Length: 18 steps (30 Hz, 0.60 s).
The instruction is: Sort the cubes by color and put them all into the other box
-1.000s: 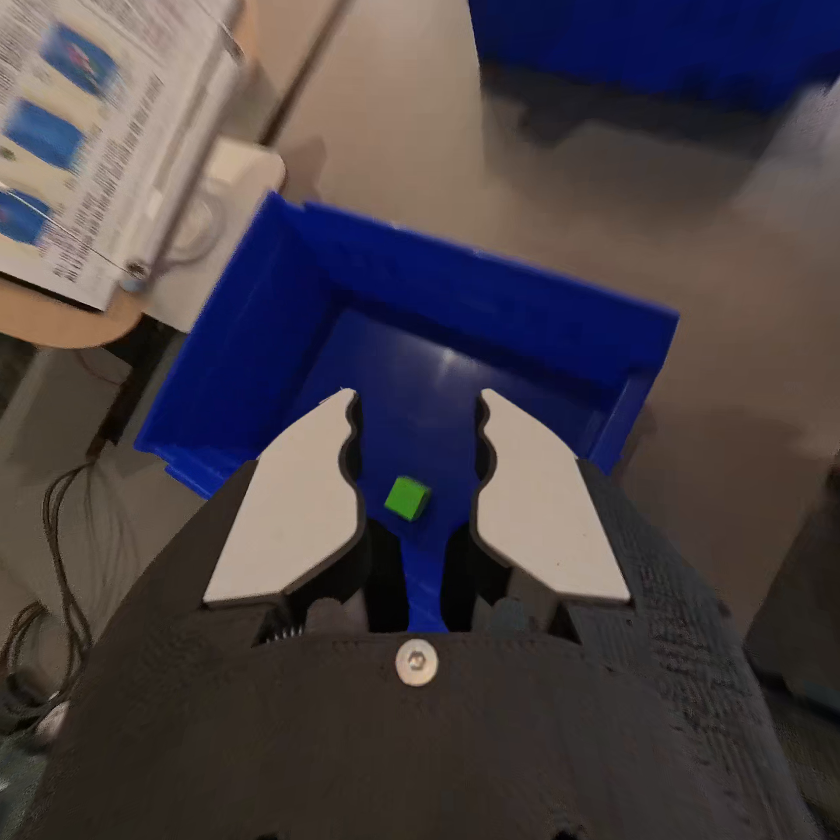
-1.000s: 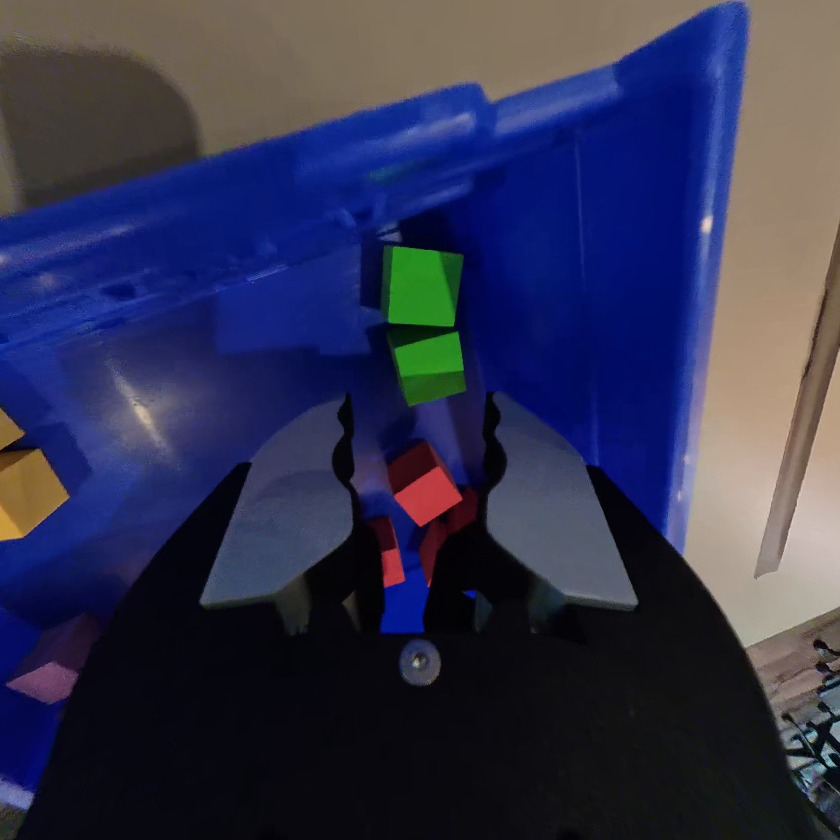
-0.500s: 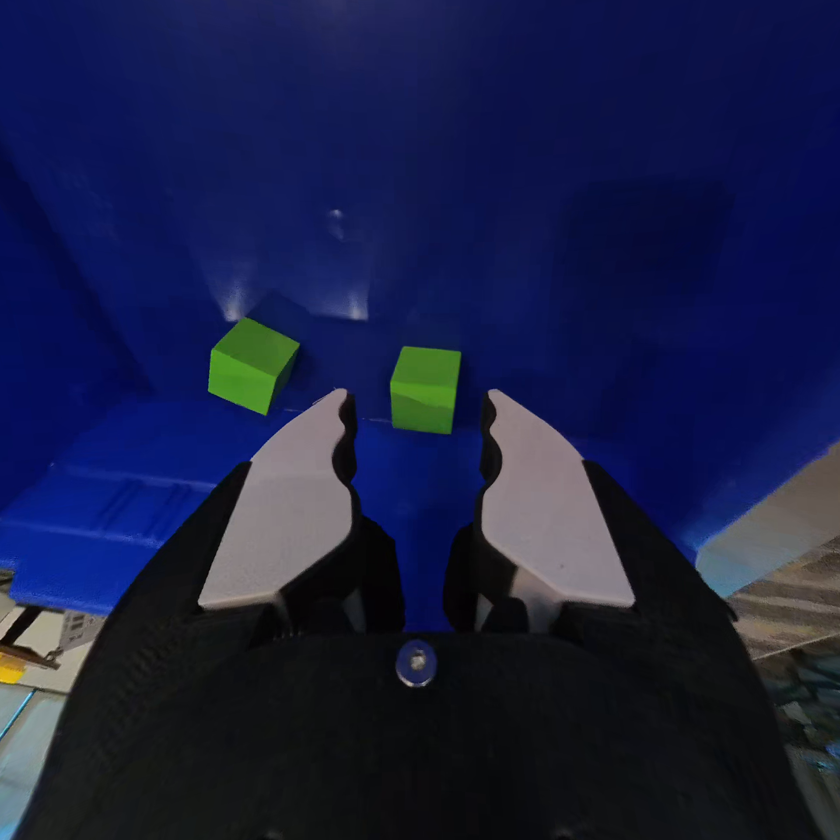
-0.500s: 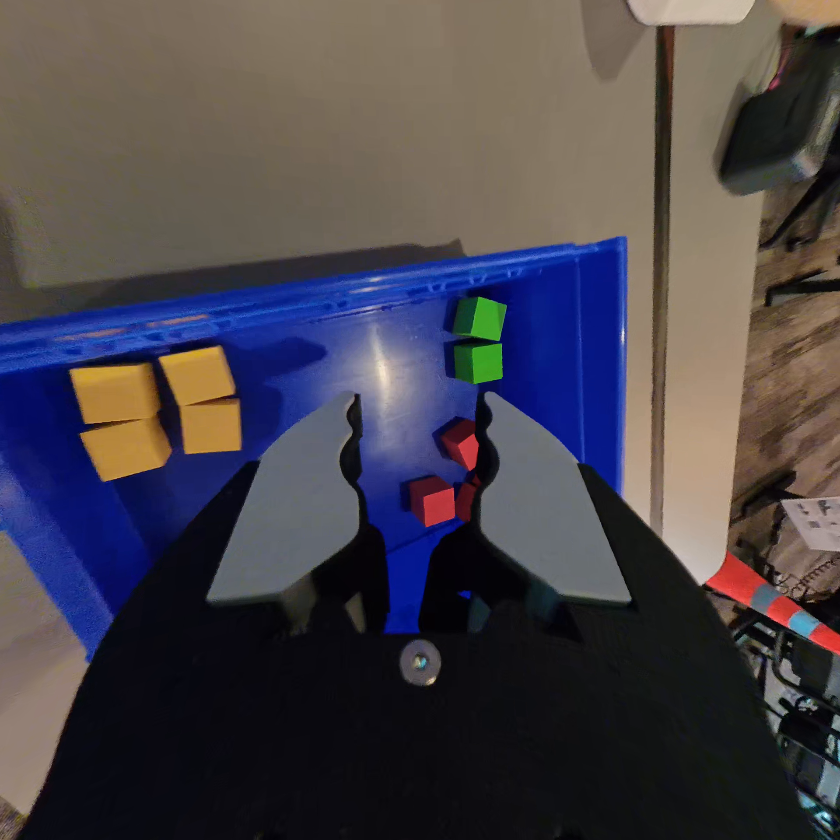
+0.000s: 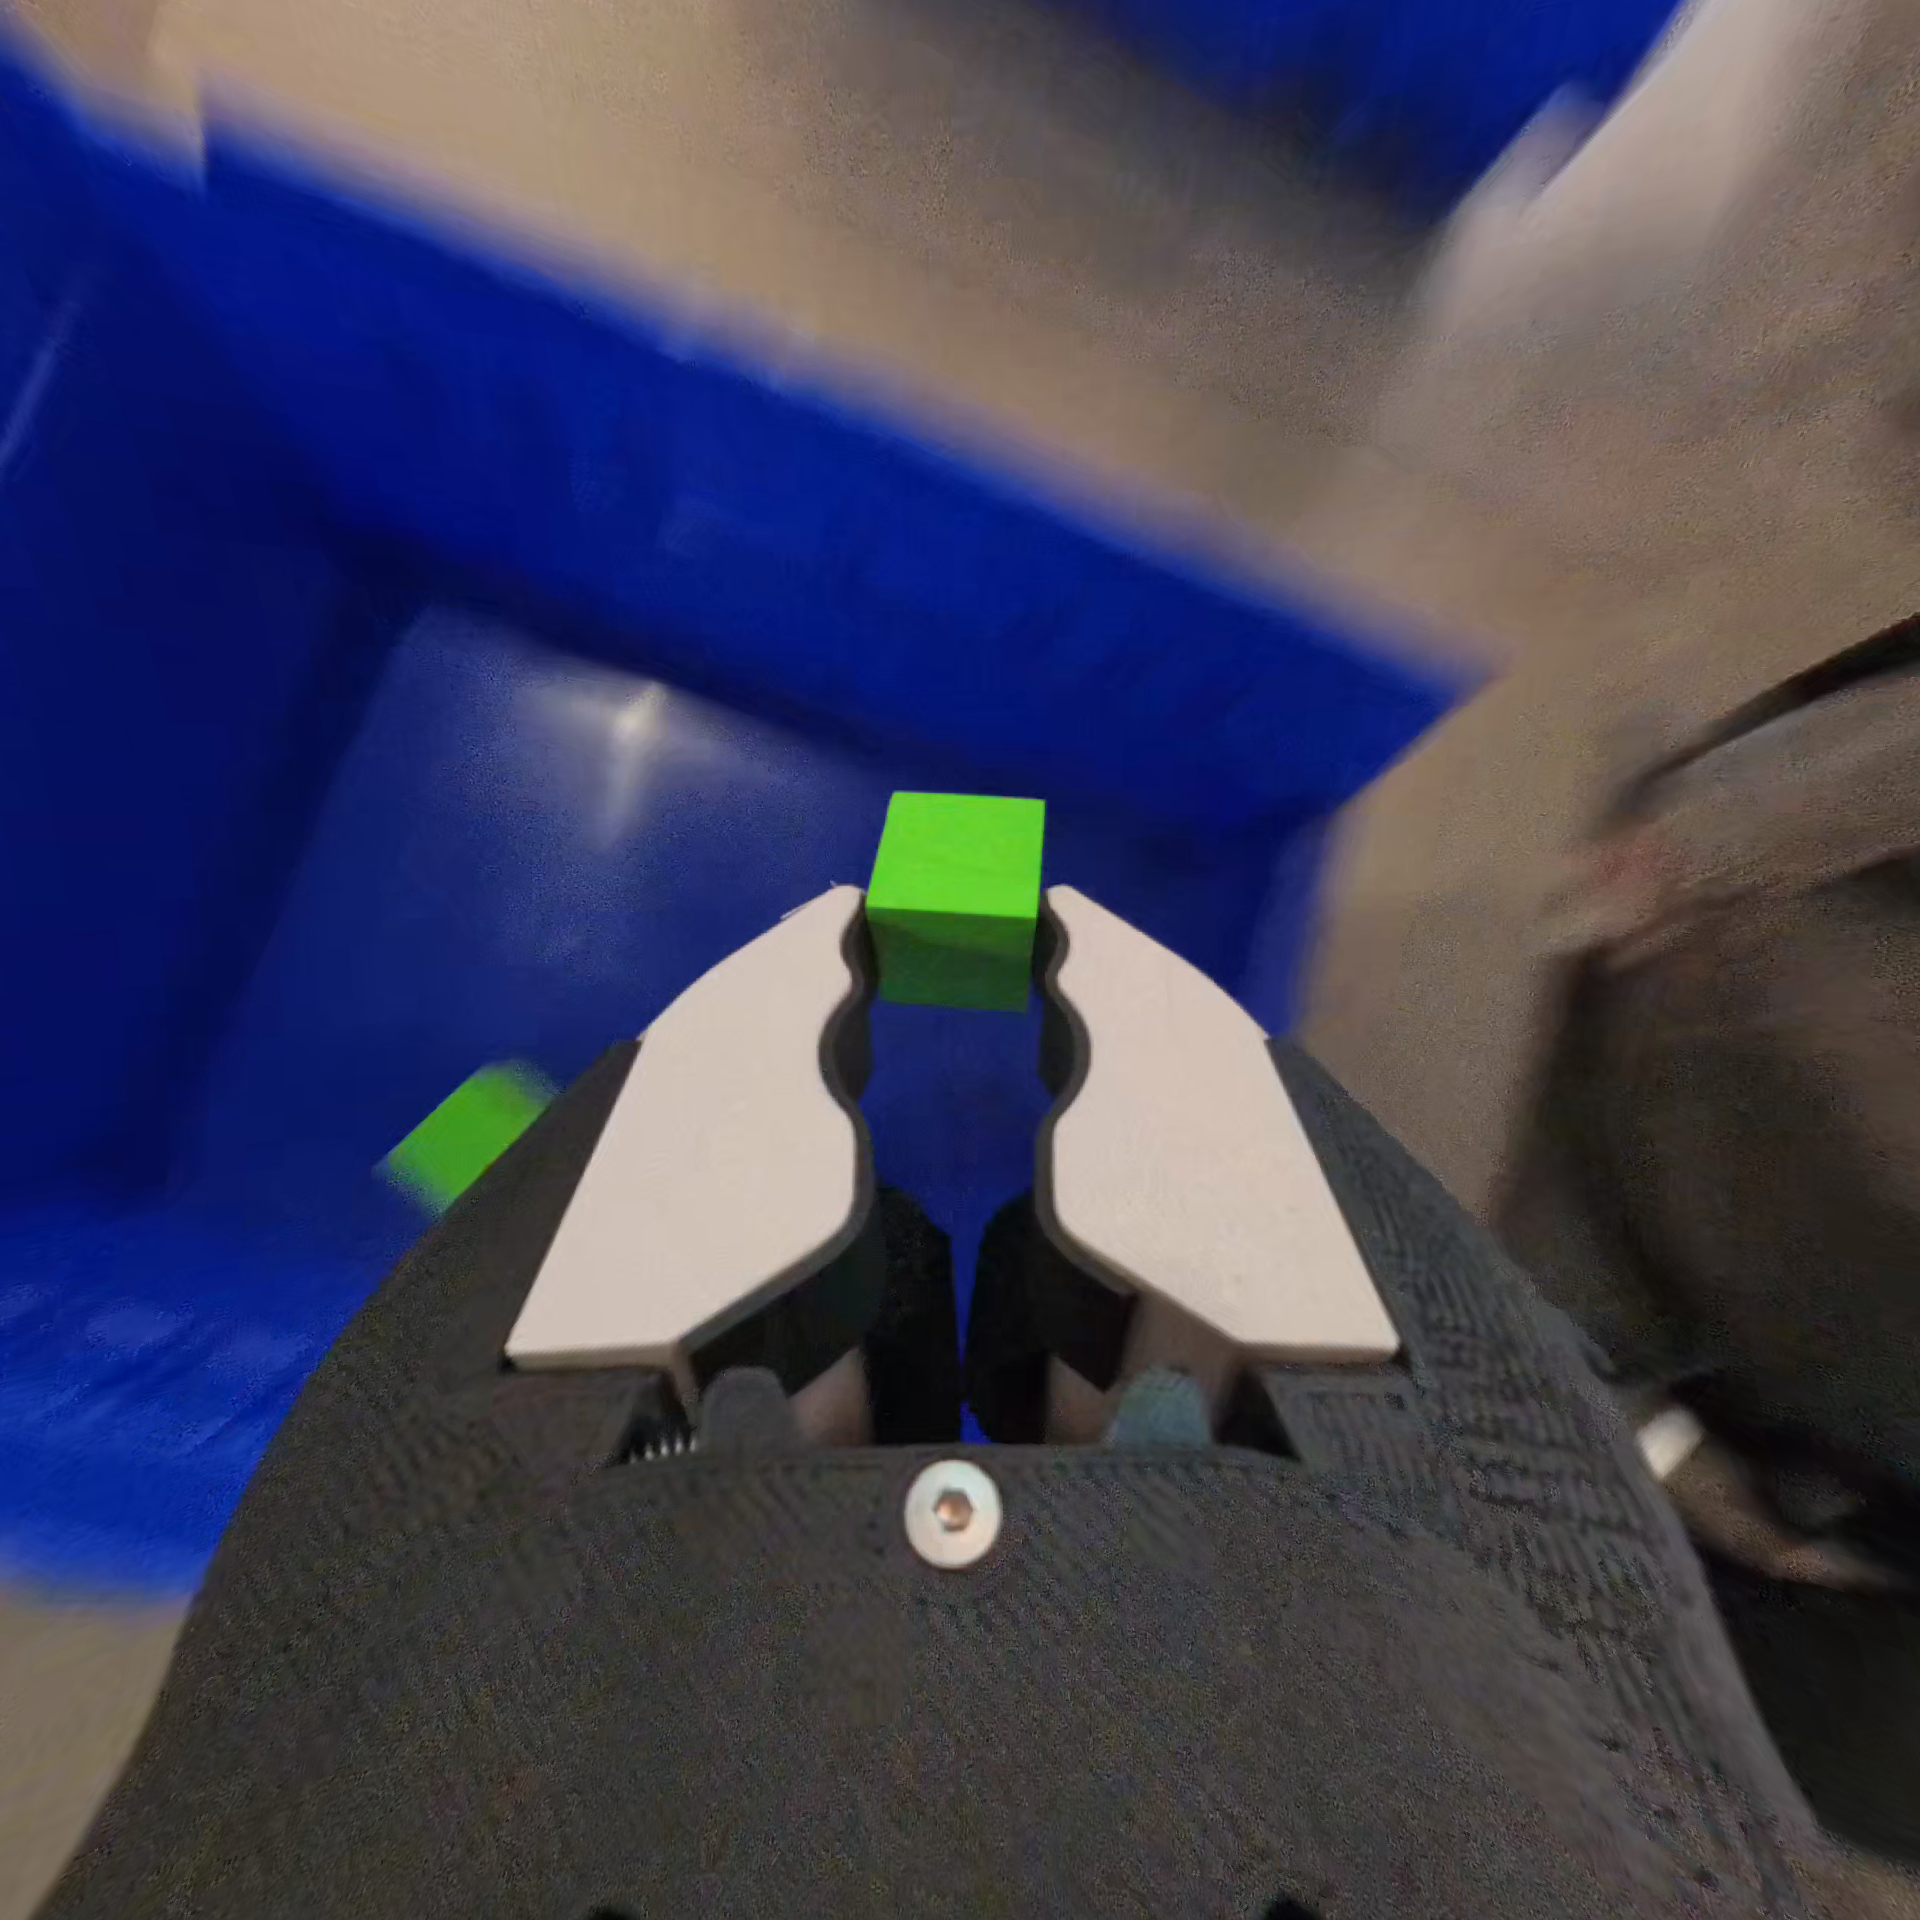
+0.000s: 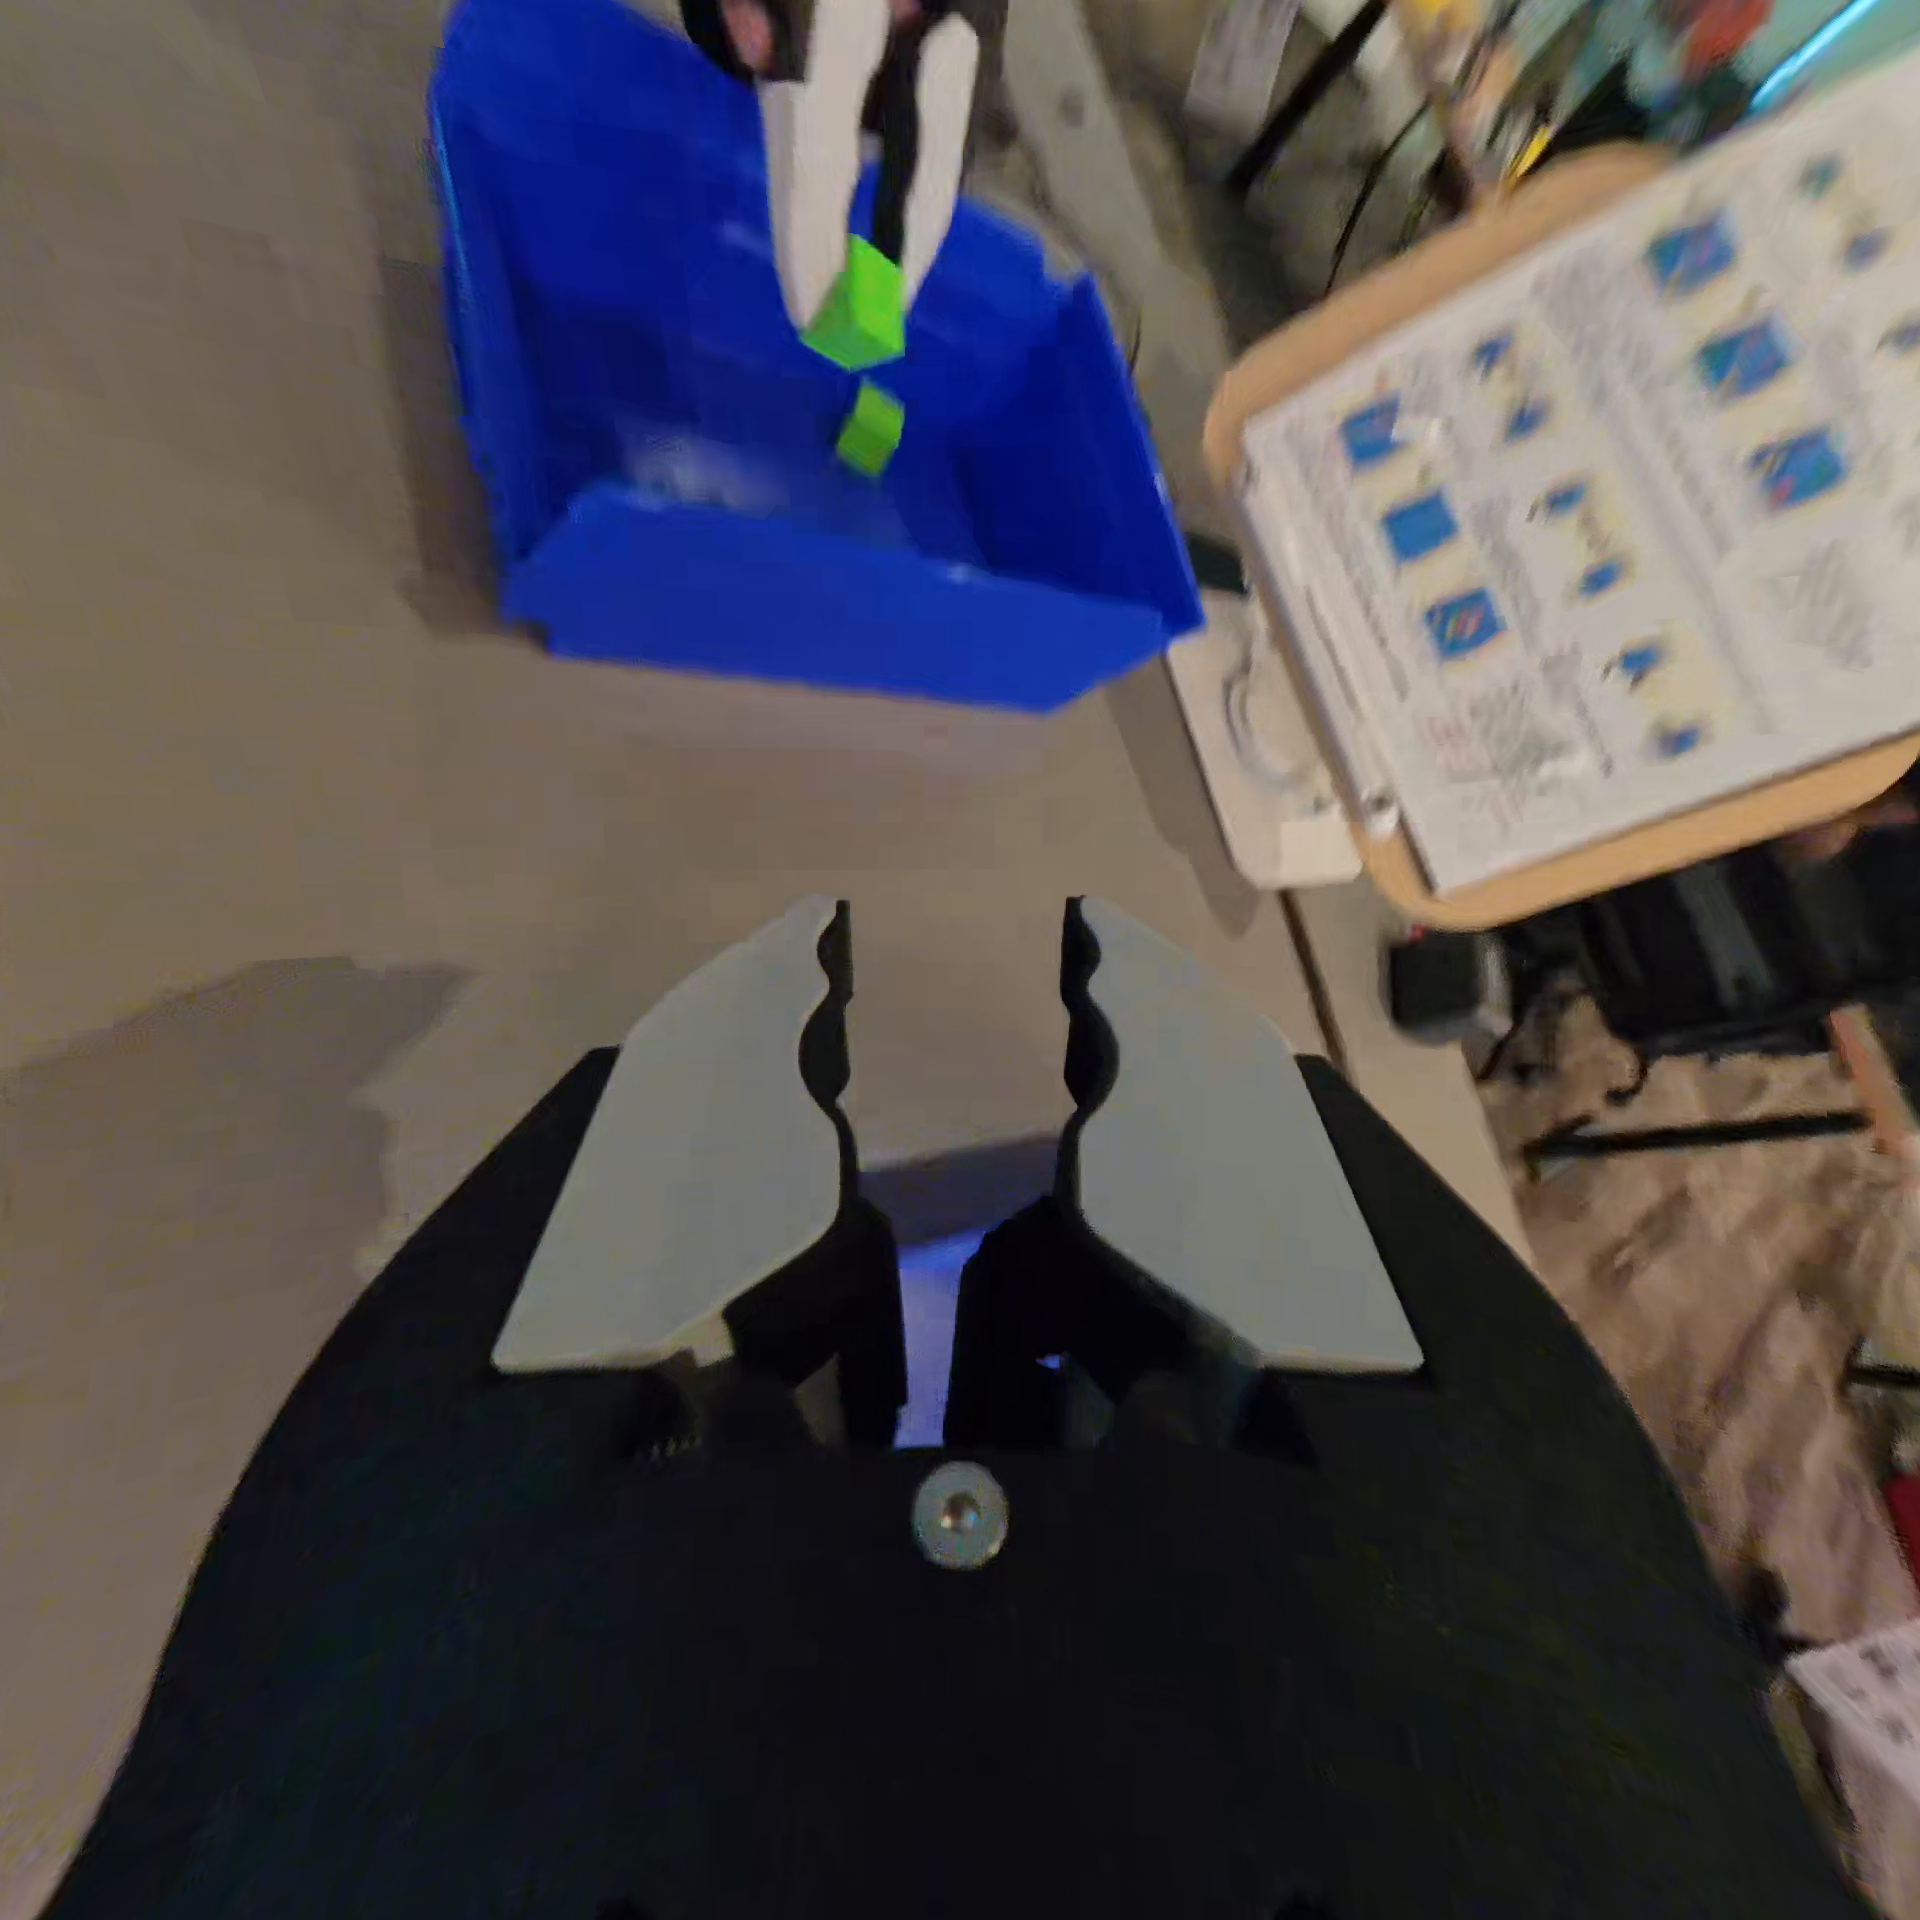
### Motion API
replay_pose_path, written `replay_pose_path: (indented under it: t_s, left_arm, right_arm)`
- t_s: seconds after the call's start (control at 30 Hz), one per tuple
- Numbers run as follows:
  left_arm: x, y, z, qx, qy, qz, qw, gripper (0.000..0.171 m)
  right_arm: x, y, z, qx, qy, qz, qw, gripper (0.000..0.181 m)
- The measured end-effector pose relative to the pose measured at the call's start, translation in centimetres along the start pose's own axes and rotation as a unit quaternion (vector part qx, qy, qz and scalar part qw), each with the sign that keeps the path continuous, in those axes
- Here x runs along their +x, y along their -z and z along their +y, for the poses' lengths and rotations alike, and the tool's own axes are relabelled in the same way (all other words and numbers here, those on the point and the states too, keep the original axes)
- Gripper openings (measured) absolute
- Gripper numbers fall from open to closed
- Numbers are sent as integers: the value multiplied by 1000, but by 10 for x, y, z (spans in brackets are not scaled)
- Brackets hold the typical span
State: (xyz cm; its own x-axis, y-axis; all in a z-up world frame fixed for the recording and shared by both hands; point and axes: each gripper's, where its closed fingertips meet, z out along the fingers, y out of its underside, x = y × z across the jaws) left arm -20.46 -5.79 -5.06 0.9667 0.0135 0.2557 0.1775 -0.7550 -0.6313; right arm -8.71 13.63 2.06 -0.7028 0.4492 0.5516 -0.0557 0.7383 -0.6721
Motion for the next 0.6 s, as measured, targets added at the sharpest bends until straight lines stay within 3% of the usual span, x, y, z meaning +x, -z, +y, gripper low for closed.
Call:
replay_pose_path:
  t_s: [0.07, 0.17, 0.33, 0.53, 0.6]
  left_arm:
    - [46, 25, -46, 152, 60, 134, 977, 29]
    - [99, 50, -77, 244, 101, 279, 923, 28]
    - [157, 43, -85, 222, 92, 370, 898, 29]
    - [189, 35, -80, 179, 64, 396, 898, 29]
    - [195, 34, -79, 168, 64, 408, 895, 29]
  right_arm:
    - [-7, -7, -28, 39, 30, 30, 998, 38]
    - [-22, -19, -77, 96, 66, 37, 993, 38]
    - [-41, -34, -136, 145, 101, 5, 984, 44]
    - [-61, -41, -157, 150, 121, -26, 981, 42]
    - [-67, -41, -159, 146, 130, -35, 980, 28]
